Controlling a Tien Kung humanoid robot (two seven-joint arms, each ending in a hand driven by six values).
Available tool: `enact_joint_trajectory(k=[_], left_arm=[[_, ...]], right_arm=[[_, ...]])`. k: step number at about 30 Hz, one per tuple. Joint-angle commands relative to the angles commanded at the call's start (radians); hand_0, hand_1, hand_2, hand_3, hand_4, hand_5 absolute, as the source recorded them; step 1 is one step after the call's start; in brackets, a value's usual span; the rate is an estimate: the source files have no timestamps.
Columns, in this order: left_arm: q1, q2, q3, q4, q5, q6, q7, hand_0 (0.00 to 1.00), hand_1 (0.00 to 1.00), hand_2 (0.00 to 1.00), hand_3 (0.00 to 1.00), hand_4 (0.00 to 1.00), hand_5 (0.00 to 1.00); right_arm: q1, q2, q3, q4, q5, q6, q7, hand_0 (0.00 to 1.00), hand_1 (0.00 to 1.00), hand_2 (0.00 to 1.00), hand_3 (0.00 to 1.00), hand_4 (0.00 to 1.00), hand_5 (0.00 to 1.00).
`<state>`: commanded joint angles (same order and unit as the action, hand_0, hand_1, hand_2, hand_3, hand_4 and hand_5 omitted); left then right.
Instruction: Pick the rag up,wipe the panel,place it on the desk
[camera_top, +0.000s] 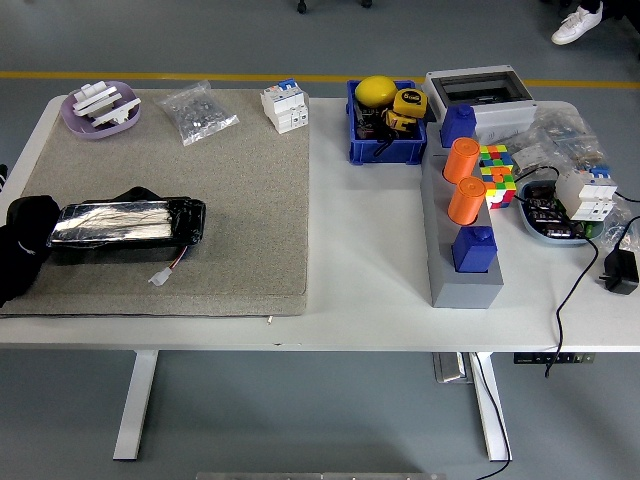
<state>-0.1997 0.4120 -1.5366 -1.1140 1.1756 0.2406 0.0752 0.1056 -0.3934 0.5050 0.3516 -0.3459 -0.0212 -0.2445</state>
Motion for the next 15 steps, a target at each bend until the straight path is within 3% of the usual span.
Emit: enact_joint_trajectory(k=[4,15], left_arm=[[0.004,-0.029,-0.019,-0.001,-0.010,-0.006,-0.026,0.437,0.563,0.583,0.584,0.749,0.322],[0.006,-0.065,-0.070,-0.001,-0.066,-0.020,-0.124,0.440,0.551,0.576,0.573,0.698,0.300]], right_arm=[[-0.002,0.001,-0.001,0.000,0.000,0.001,0.000,0.676,0.668,0.700,0.639,0.998,0.455],[-0.003,0.002,-0.001,0.000,-0.001,0.002,0.000,0.676,0.668,0.700,0.638,0.998,0.457]])
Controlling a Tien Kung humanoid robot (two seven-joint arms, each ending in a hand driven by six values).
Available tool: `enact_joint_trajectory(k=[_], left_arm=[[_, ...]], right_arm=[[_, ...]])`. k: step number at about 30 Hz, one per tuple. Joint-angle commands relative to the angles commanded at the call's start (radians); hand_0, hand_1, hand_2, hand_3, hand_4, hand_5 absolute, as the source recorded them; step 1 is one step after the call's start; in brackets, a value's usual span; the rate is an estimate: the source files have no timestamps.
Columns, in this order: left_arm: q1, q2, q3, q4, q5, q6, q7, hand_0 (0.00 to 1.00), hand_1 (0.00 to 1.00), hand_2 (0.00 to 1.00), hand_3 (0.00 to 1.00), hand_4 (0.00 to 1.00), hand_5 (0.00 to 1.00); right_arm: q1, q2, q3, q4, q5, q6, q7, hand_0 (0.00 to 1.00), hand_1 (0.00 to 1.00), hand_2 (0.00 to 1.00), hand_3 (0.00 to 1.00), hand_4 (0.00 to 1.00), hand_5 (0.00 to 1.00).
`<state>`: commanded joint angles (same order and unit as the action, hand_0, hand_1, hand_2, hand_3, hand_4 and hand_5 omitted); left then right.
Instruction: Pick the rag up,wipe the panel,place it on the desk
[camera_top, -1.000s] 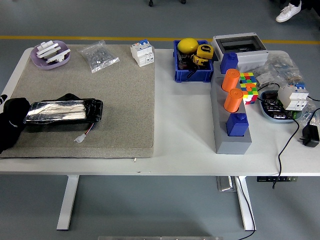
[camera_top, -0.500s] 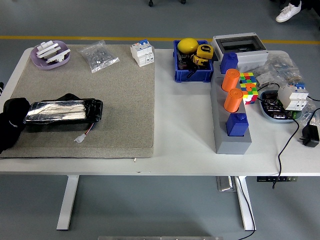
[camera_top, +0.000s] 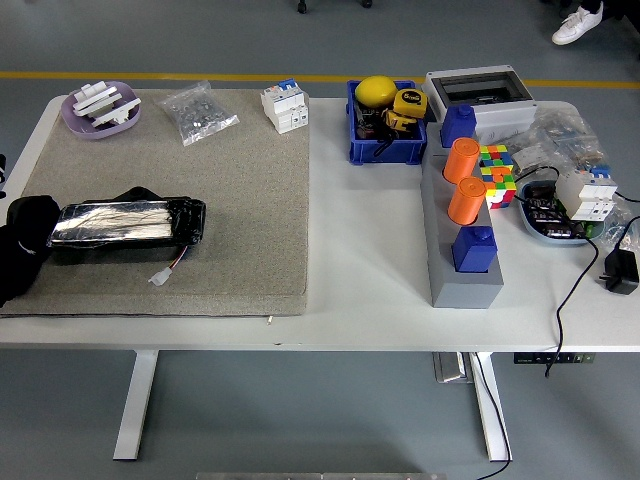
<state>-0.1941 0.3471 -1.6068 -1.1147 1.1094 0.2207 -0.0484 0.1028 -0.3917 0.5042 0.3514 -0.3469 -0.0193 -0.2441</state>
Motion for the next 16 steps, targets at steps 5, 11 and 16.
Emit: enact_joint_trajectory(k=[5,11,16], left_arm=[[0.001,-0.008,-0.019,-0.008,-0.030,-0.029,-0.044,0.433,0.547,0.571,0.572,0.699,0.297],[0.004,-0.017,-0.036,-0.018,-0.141,-0.070,-0.113,0.426,0.531,0.570,0.580,0.703,0.291],[0.008,-0.024,-0.047,-0.020,-0.202,-0.088,-0.144,0.426,0.531,0.570,0.580,0.703,0.291]], right_arm=[[-0.001,0.002,-0.001,-0.002,0.001,0.000,0.000,0.677,0.668,0.700,0.638,0.998,0.457],[-0.003,0.003,-0.006,-0.003,0.004,0.001,-0.001,0.677,0.668,0.700,0.639,0.998,0.458],[-0.003,0.003,-0.007,-0.003,0.003,0.001,0.000,0.677,0.668,0.700,0.639,0.998,0.458]])
